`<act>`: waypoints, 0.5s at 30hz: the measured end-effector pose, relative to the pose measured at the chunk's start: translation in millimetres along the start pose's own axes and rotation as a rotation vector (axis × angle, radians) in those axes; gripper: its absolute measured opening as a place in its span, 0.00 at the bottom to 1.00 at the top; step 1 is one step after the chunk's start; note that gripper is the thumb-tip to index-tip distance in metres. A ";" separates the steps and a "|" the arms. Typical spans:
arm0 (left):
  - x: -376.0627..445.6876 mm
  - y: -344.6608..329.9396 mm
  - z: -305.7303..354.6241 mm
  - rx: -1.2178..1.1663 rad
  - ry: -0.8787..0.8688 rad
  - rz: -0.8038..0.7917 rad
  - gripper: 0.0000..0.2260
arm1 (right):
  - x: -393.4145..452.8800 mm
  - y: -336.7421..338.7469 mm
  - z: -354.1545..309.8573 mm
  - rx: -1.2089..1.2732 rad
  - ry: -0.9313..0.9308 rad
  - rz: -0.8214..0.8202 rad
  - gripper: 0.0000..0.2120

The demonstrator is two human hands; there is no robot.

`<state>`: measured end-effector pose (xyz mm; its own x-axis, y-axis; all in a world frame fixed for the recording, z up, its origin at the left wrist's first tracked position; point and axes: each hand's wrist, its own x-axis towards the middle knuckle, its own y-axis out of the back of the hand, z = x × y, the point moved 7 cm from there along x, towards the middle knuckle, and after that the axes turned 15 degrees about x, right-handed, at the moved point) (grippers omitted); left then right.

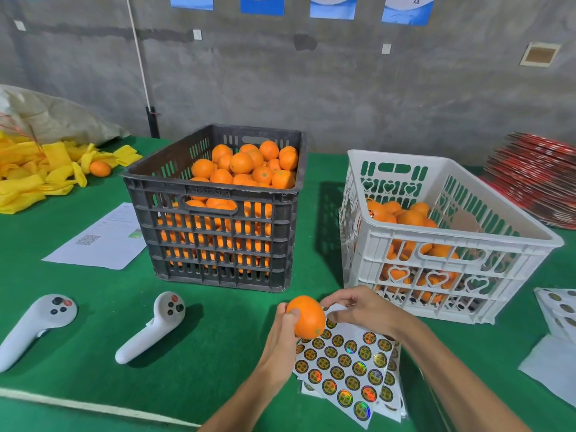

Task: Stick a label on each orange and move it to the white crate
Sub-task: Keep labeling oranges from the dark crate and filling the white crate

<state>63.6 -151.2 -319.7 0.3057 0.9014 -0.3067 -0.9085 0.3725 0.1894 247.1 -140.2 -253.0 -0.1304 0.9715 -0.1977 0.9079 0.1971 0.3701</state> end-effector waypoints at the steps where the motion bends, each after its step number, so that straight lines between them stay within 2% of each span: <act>1: -0.7 -0.5 0.2 0.007 -0.007 -0.004 0.48 | 0.4 0.2 -0.3 -0.001 0.017 -0.002 0.12; 15: -1.7 -0.3 1.3 0.018 0.019 0.006 0.50 | 9.8 1.2 -5.5 -0.089 -0.039 0.021 0.07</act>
<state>63.7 -152.6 -318.0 0.2942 0.8994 -0.3234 -0.9051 0.3708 0.2081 244.7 -129.7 -249.4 -0.0945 0.9701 -0.2236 0.8712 0.1893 0.4529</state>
